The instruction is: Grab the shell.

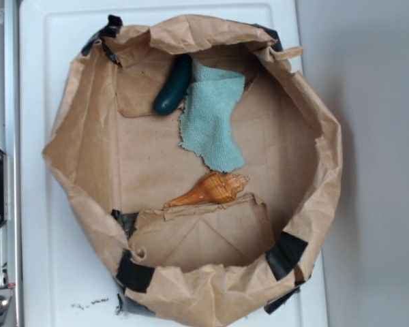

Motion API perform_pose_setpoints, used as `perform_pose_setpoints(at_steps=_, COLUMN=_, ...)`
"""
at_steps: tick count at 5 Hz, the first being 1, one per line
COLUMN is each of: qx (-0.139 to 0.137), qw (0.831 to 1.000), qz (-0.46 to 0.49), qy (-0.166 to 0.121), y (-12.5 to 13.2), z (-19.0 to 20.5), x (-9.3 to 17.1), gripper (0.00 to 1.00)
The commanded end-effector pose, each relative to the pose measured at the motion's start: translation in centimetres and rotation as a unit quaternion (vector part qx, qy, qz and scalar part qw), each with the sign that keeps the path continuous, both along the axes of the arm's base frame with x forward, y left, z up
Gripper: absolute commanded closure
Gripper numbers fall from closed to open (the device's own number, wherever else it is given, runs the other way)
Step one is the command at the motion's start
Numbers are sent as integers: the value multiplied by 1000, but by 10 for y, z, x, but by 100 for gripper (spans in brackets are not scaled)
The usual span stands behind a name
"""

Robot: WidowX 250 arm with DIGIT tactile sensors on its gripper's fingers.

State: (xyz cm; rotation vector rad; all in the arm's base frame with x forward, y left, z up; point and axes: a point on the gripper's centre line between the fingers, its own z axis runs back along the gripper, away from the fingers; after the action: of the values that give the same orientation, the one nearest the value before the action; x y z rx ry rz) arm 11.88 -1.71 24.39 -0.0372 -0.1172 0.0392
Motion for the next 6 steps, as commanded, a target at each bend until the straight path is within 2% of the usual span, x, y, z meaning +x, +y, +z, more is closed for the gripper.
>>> perform_pose_setpoints(at_steps=1, qx=0, qw=1000, qz=0, qy=0, y=0, z=0, x=0, gripper=0)
perform_pose_setpoints(at_steps=2, qx=-9, qw=1000, qz=4, qy=-11, y=-15, z=-3, x=21, gripper=0)
perform_pose_setpoints(at_steps=4, qx=-27, qw=1000, qz=-6, qy=3, y=-32, z=-20, x=57, gripper=0)
perform_pose_setpoints(at_steps=5, qx=-8, qw=1000, qz=-25, qy=0, y=-34, z=-44, x=75, gripper=0)
perform_pose_setpoints(at_steps=6, qx=-22, qw=1000, qz=-17, qy=-1, y=-33, z=-59, x=99, gripper=0)
